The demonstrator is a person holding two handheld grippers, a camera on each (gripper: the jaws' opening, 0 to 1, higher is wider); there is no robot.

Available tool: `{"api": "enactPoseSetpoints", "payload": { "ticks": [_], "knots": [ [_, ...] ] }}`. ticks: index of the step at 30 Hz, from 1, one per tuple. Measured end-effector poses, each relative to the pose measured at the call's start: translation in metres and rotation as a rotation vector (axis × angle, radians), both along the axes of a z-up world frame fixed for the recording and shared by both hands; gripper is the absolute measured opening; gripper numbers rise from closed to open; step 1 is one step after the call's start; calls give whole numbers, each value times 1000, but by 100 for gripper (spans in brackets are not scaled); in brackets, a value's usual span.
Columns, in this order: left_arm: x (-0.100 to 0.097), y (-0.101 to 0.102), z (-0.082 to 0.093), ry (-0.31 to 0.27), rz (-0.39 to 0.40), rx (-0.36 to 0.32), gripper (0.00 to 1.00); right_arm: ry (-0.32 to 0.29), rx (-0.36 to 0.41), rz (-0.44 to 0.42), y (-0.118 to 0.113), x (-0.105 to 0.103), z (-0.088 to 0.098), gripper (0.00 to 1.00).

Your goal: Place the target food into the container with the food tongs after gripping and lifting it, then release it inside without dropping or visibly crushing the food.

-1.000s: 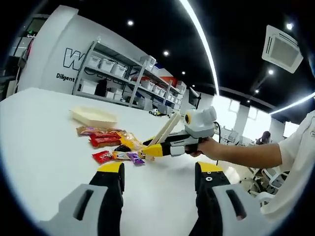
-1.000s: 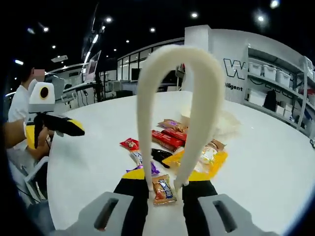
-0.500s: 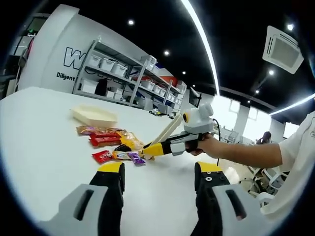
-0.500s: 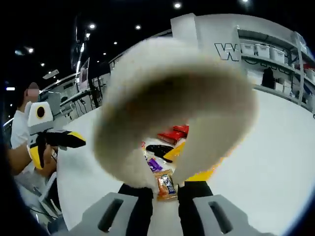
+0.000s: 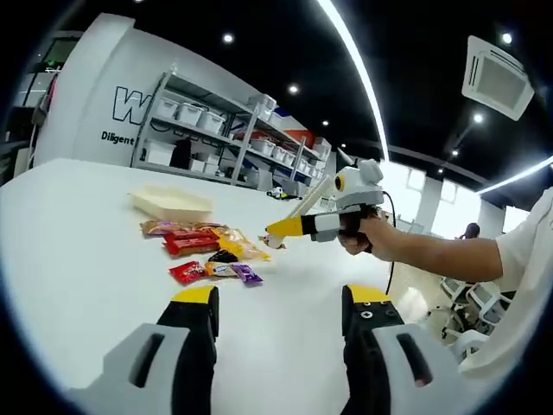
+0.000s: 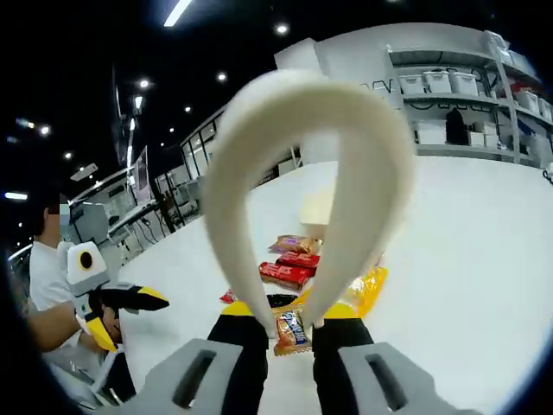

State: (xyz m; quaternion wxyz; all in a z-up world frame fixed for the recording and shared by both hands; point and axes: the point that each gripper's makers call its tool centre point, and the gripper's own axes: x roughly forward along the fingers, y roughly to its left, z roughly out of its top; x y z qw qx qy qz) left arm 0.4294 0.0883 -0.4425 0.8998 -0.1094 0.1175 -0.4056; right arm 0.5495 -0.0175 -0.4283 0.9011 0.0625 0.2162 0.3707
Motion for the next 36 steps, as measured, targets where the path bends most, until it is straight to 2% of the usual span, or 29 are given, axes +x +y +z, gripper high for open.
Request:
{"api": "enactPoseSetpoints", "payload": {
  "ticks": [5,13,20,22,26,29,31,33,36],
  "knots": [
    [-1,-6,2,-7,-12,-3,55,-35,-2,-10,-3,13,23,13],
    [6,-4,-7,-32,-3,51,57,-74,6,-22,2,30,49,13],
    [15,2,-13,-45,19,91,58,-89,-26,-22,6,43,53,14],
    [20,6,-12,-73,41,107,60,-89,-34,-22,8,49,52,14],
    [27,9,-15,-112,76,175,69,-78,-29,-22,12,61,48,14],
    [28,6,-18,-123,71,209,78,-72,-41,-13,17,68,44,14],
    [30,6,-19,-127,83,221,87,-70,-47,-10,19,72,42,14],
    [35,9,-19,-156,118,246,97,-70,-57,-3,23,77,41,14],
    [39,11,-18,-177,141,265,99,-67,-59,1,27,86,41,14]
  ]
}}
